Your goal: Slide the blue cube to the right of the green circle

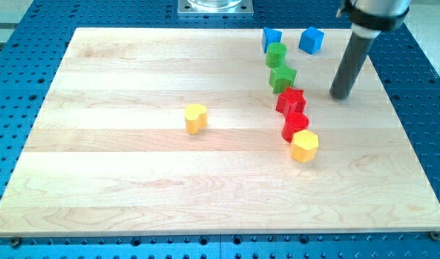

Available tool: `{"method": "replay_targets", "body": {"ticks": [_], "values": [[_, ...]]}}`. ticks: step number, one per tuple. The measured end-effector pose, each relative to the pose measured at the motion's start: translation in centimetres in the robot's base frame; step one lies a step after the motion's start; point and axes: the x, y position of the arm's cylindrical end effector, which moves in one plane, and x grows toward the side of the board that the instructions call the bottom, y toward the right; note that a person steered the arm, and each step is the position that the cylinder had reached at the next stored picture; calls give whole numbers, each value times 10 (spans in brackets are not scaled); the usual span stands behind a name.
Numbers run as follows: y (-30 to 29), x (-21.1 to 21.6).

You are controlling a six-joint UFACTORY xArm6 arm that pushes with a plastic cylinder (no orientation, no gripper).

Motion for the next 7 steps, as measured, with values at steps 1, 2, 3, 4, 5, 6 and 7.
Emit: {"method": "replay_targets", "body": {"ticks": [1,2,3,4,5,6,7], "values": [[14,-62],[23,-88],[41,-150],[6,-159],[-10,-145],[-7,-104],[15,-119]]}}
